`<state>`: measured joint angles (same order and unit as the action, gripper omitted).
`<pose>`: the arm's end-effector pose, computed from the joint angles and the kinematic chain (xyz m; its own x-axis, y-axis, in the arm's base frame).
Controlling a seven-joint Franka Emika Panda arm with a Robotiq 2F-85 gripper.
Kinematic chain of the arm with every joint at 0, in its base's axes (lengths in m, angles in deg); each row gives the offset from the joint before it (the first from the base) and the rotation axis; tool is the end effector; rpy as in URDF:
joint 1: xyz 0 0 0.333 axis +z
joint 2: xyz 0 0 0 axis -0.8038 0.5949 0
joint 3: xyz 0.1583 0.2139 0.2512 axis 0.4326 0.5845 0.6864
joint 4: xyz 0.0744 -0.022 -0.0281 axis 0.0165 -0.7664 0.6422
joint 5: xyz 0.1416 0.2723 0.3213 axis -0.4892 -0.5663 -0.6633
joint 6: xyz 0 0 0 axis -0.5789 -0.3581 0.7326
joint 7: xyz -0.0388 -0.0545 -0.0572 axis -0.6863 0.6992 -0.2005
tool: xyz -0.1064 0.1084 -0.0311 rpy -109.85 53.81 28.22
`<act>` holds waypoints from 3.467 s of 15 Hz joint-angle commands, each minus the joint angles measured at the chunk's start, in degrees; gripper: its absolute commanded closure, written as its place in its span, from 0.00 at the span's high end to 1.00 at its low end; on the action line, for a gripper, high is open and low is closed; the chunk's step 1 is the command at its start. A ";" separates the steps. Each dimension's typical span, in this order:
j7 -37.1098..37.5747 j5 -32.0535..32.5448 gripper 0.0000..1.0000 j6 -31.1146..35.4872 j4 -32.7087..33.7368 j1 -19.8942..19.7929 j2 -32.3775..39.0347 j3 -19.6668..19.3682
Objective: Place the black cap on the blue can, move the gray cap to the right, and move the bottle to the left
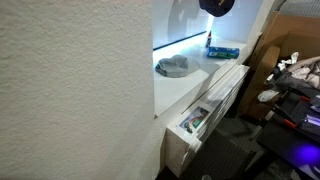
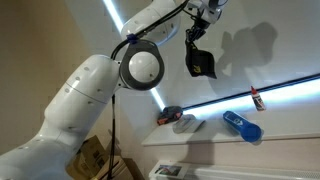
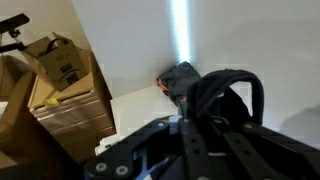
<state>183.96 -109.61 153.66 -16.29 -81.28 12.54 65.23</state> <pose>0.7899 -0.2184 0.5573 -0.1872 -0.3619 -0.9132 -0.9758 0.1755 0.1304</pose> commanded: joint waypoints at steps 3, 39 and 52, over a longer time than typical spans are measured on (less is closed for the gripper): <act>-11.60 -1.79 0.02 -7.44 -0.44 -1.52 1.57 2.37; -15.93 4.24 0.02 6.26 -0.79 12.67 7.72 -6.21; -15.95 4.16 0.34 12.25 -0.72 8.80 10.05 -7.64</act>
<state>168.02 -105.45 165.91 -17.02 -72.48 22.59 57.59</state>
